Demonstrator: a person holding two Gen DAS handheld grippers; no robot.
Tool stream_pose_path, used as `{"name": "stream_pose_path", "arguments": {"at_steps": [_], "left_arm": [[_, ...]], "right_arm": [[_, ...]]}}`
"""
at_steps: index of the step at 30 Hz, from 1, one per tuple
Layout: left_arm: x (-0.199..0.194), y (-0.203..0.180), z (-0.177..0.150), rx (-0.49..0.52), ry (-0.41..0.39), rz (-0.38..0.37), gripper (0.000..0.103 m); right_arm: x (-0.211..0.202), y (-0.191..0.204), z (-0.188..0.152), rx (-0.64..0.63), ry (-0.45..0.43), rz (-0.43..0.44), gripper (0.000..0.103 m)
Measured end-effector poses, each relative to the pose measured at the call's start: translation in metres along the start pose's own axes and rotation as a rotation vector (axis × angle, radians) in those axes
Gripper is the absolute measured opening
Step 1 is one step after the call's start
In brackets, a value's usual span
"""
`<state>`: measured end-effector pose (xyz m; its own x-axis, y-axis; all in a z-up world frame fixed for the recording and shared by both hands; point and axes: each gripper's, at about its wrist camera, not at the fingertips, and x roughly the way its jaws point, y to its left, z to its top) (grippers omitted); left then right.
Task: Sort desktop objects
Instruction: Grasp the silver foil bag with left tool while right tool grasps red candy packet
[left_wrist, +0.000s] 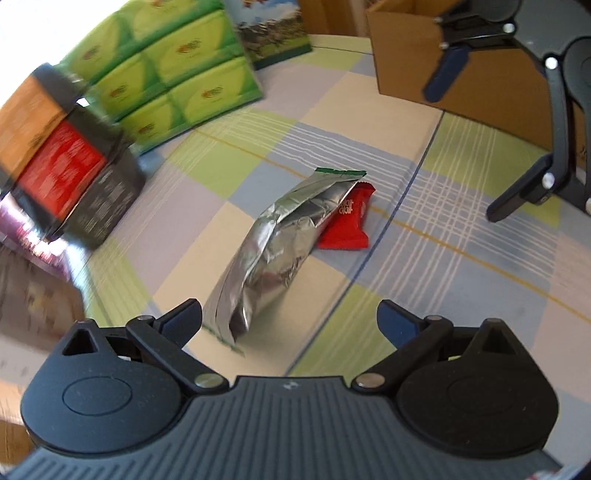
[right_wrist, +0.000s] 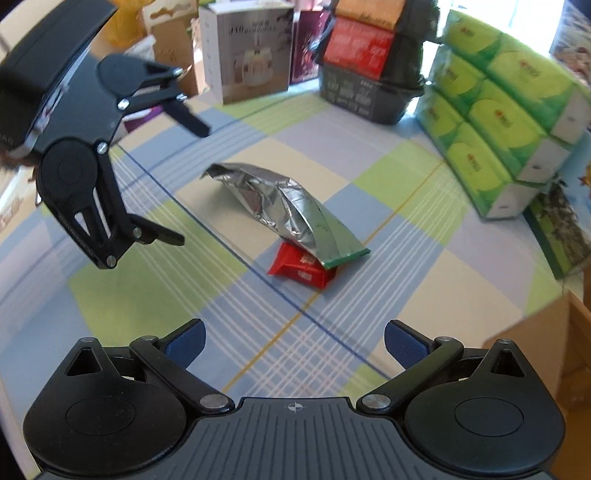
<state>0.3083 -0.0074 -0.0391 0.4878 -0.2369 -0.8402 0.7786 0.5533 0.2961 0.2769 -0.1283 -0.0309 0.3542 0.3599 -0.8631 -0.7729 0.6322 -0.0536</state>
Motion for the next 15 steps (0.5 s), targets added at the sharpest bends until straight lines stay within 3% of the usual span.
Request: {"name": "stream_pose_path", "arguments": {"at_steps": [6,11,15], "left_arm": [[0.033,0.006,0.016,0.101,0.014,-0.021,0.098],[0.056,0.015,0.025,0.108,0.026,-0.043,0.093],[0.071,0.018,0.027,0.134,0.034,-0.051,0.087]], "right_arm": [[0.036,-0.009,0.012,-0.034,0.041,0.019,0.101],[0.060,-0.018,0.021,-0.032,0.063,0.013,0.100],[0.075,-0.025,0.024,-0.014,0.070,0.029,0.090]]}}
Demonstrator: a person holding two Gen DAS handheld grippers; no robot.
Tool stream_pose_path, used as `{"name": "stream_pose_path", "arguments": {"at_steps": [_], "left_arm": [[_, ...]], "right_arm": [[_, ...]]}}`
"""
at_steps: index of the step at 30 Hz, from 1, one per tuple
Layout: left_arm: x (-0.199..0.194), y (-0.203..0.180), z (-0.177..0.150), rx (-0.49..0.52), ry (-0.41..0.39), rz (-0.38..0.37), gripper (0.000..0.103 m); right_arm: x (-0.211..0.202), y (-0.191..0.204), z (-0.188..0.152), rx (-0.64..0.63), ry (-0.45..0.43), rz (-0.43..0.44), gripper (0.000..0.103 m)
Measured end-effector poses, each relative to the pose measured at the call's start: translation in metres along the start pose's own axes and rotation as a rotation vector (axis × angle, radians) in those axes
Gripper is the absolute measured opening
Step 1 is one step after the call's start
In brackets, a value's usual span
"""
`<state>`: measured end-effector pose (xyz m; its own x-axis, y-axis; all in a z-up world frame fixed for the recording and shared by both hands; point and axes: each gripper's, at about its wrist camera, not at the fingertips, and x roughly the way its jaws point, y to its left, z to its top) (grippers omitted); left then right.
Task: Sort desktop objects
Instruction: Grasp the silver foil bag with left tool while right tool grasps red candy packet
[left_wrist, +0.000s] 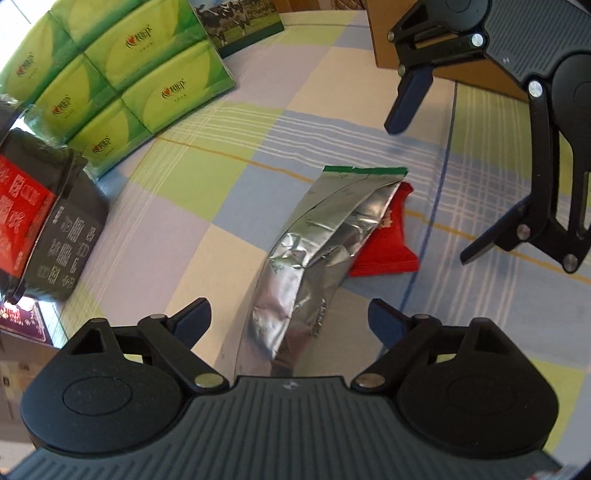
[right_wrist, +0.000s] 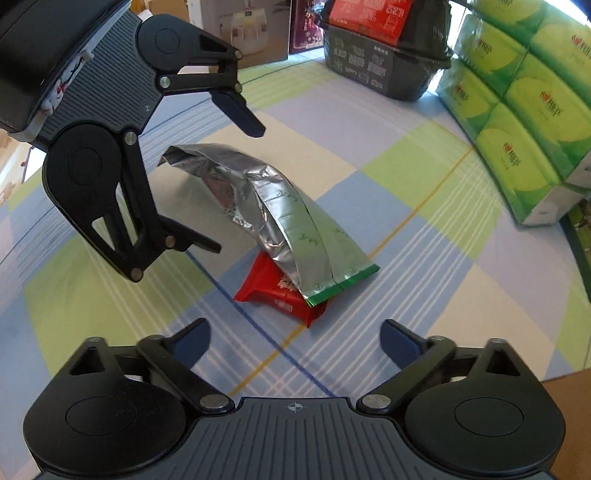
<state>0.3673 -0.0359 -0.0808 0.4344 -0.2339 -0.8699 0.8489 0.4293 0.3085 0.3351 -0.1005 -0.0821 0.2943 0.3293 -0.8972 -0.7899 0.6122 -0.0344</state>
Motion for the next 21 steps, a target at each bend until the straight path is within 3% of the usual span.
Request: {"name": "stream_pose_path", "arguments": {"at_steps": [4,9,14,17,19,21], "left_arm": [[0.013,0.002,0.002,-0.002,0.011,-0.017,0.074],[0.012,0.009,0.002,-0.053,0.009,-0.033,0.045],[-0.001,0.011,-0.007,-0.125,0.045,-0.047,0.033],[-0.007,0.011,-0.015,-0.180,0.060,-0.050,0.033],[-0.010,0.011,-0.018,-0.228,0.068,-0.053,0.033],[-0.014,0.010,-0.020,-0.269,0.080,-0.055,0.032]], "right_arm": [[0.010,-0.006,0.002,0.032,-0.005,0.032,0.085],[0.018,-0.010,0.011,0.097,-0.019,0.064,0.084],[0.027,-0.004,0.022,0.120,-0.004,0.044,0.083],[0.035,-0.004,0.026,0.146,0.026,0.022,0.070],[0.035,-0.004,0.028,0.157,0.024,0.001,0.053],[0.033,-0.003,0.029,0.162,0.031,-0.011,0.046]]}}
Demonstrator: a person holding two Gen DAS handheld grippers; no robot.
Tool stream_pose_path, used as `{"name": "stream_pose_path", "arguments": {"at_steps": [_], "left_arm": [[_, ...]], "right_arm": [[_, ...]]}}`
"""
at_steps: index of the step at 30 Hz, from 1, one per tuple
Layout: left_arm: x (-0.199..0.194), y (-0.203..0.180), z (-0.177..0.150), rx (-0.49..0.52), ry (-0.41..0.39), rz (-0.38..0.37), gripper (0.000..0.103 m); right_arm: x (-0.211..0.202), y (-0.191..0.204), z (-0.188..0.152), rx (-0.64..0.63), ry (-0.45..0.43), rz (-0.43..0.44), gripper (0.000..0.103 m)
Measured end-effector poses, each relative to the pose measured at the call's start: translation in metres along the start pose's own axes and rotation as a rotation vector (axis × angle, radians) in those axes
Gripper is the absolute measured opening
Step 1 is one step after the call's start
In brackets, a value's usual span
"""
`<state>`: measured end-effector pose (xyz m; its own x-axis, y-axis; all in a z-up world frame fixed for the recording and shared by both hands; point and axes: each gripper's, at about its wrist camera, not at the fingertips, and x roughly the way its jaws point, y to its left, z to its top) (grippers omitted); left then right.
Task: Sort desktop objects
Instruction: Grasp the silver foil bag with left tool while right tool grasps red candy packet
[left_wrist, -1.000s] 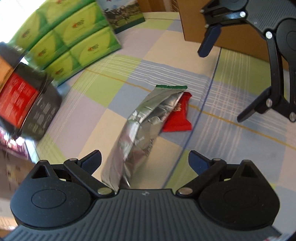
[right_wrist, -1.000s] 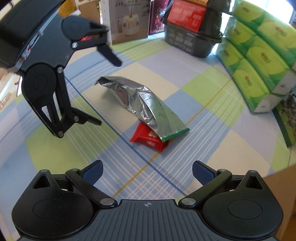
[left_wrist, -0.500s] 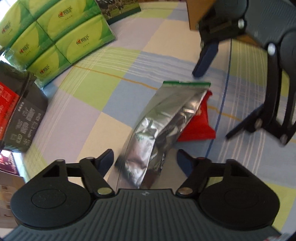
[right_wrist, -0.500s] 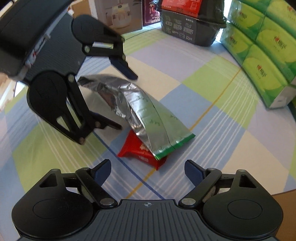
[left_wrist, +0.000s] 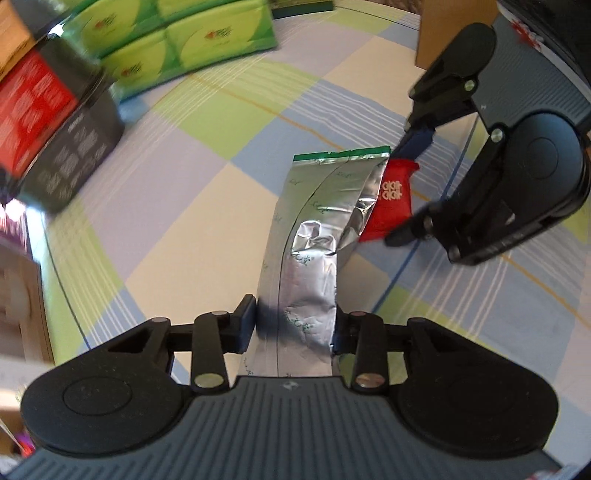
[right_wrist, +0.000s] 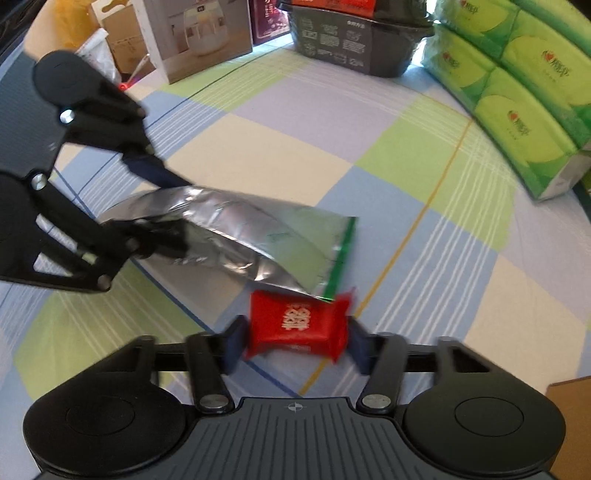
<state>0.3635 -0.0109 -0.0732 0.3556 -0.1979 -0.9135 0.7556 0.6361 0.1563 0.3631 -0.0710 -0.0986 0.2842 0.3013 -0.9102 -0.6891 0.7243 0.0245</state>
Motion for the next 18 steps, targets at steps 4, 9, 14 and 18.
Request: {"name": "stream_pose_path", "arguments": {"at_steps": [4,9,14,18], "left_arm": [[-0.008,-0.013,-0.004,-0.061,0.024,-0.018,0.032],[-0.020,-0.039,-0.019,-0.217,0.057,-0.052,0.032],[-0.034,-0.074,-0.036,-0.358,0.080,-0.090,0.031],[-0.047,-0.109,-0.046,-0.394,0.099,-0.093,0.031]], "right_arm": [[-0.008,0.004,-0.010,-0.001,0.013,-0.018,0.041],[-0.025,0.009,-0.035,0.050,0.019,0.004,0.040],[-0.045,0.025,-0.071,0.105,0.041,0.033,0.040],[-0.062,0.039,-0.104,0.129,0.062,0.038,0.040]]}}
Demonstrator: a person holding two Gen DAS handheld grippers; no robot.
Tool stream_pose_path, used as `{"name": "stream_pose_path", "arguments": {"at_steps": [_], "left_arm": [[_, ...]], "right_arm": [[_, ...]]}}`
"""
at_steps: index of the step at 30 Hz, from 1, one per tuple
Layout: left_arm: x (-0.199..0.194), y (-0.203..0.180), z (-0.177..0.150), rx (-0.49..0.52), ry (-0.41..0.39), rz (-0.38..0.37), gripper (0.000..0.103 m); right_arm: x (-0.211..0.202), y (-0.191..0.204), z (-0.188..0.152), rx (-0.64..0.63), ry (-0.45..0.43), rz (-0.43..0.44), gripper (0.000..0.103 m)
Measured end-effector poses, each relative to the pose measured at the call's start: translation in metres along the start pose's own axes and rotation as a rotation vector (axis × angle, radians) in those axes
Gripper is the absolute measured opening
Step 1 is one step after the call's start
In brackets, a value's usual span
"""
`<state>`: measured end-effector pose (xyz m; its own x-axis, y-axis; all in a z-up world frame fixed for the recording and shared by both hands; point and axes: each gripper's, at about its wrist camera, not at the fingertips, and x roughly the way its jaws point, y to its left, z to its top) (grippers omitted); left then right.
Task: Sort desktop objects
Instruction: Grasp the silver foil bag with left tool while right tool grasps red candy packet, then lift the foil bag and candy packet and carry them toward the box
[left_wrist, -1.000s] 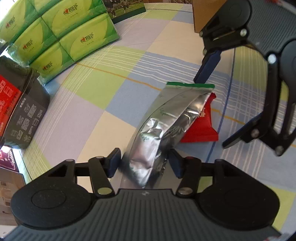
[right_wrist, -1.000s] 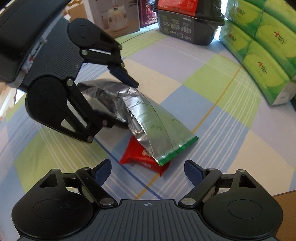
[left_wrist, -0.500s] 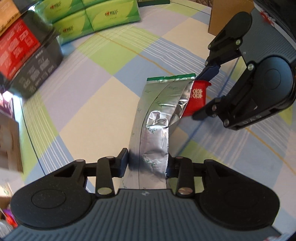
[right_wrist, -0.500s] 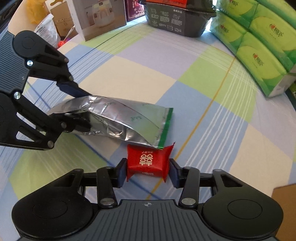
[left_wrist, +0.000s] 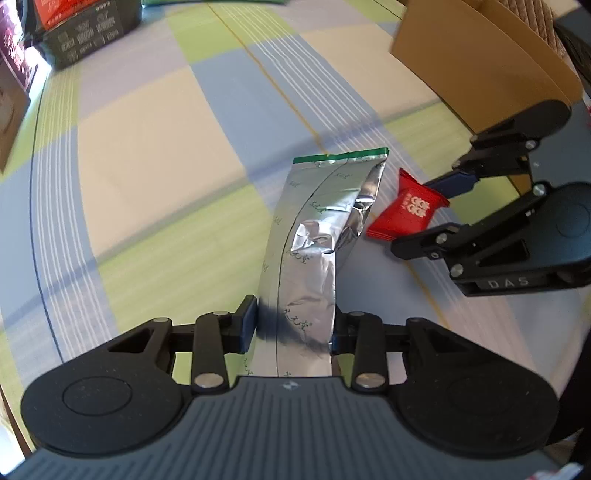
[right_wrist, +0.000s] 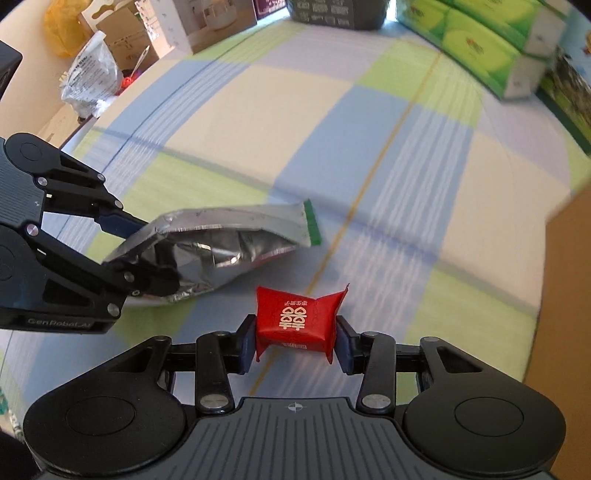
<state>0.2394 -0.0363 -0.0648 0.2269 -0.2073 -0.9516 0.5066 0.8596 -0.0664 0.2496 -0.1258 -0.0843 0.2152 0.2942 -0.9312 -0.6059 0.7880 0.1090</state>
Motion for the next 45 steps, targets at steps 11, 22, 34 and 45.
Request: {"name": "stream_pose_path", "arguments": {"at_steps": [11,22,34,45], "left_arm": [[-0.013,-0.056,-0.037,0.155,0.015,0.057,0.047],[-0.003,-0.054,-0.016,0.139,0.025,0.022,0.063],[0.013,-0.058,-0.005,0.187,0.063,0.037,0.050],[0.008,-0.059,-0.008,0.117,0.062,0.040,0.032]], "right_arm": [[-0.041,0.007,-0.081,0.112,-0.051,-0.003,0.040],[-0.041,0.014,-0.092,0.109,-0.110,-0.049,0.041],[-0.043,0.011,-0.090,0.119,-0.138,-0.039,0.040],[-0.050,0.013,-0.094,0.138,-0.147,-0.021,0.040]]}}
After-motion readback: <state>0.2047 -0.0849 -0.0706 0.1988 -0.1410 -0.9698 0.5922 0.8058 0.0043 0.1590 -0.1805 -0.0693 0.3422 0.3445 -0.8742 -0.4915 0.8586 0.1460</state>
